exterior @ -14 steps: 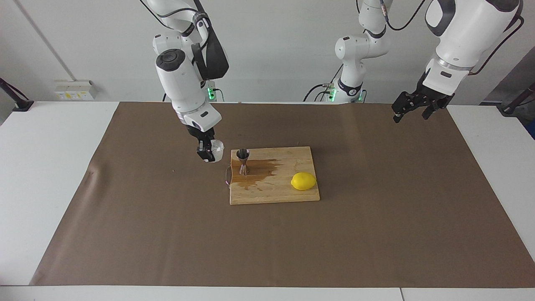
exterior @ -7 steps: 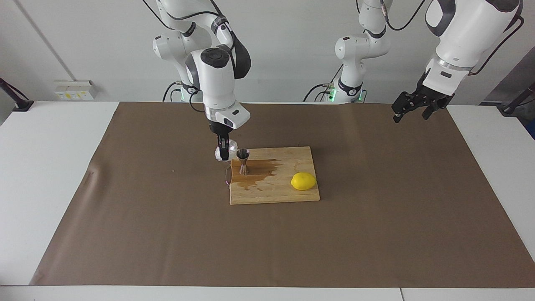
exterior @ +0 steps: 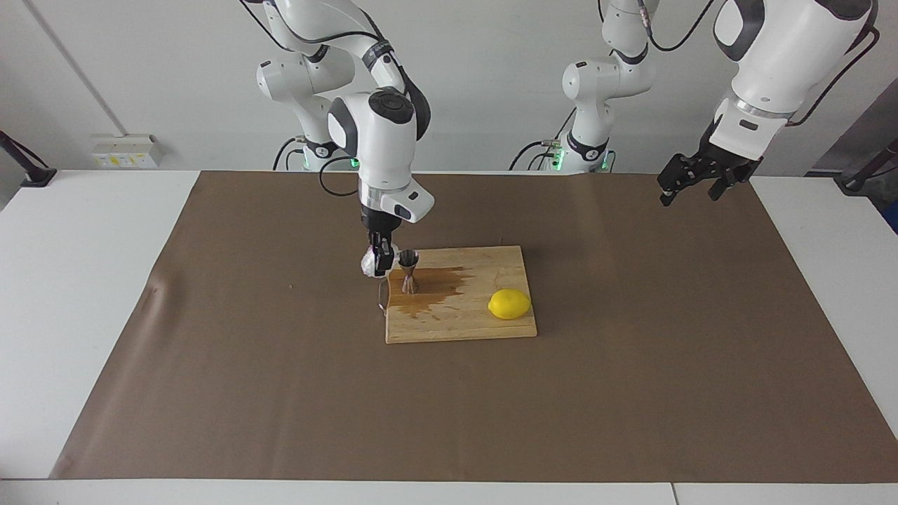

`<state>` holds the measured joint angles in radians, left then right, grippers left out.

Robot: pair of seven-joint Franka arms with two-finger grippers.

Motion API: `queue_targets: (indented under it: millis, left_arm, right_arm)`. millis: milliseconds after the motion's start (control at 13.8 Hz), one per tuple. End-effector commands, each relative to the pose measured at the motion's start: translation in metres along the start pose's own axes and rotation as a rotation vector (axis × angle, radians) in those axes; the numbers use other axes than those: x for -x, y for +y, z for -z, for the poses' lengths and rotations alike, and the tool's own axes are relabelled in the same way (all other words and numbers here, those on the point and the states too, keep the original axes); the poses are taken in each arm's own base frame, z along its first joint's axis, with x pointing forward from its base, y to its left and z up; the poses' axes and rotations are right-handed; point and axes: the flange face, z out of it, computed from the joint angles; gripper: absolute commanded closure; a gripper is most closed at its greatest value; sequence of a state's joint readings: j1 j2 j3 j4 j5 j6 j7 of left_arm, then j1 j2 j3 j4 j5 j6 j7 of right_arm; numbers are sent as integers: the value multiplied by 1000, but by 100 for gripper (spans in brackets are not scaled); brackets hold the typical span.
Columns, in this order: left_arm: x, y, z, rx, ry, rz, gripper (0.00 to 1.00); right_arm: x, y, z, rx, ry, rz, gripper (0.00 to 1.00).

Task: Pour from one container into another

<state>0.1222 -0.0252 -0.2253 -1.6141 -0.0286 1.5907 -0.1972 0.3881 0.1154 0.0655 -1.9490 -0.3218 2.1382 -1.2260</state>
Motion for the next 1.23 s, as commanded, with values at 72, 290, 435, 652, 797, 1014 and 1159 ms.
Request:
queue_targets:
  millis: [72,290,435,652,797,1014,1159]
  left_arm:
    - [10,-4,3,7,-5,6,0]
    - [9,-4,2,7,-7,6,0]
    - [10,-4,3,7,-5,6,0]
    - [10,-4,3,7,-5,6,0]
    - [9,-4,2,7,-7,6,0]
    - [9,-4,2,7,-7,6,0]
    - [10,-3,2,6,-7,5,0]
  right_arm:
    - [-8,-2,4,25,-65,41,100]
    - [-30,-6,6,58,-138,39,100]
    - [-29,-9,6,49,-154,45,100]
    - [-35,-18,7,47,-202,89,100]
    - [-40,-22,8,39,-219,86,100]
    - [-60,-26,9,71,-263,72,100]
    - [-59,-26,6,83,-288,83,100]
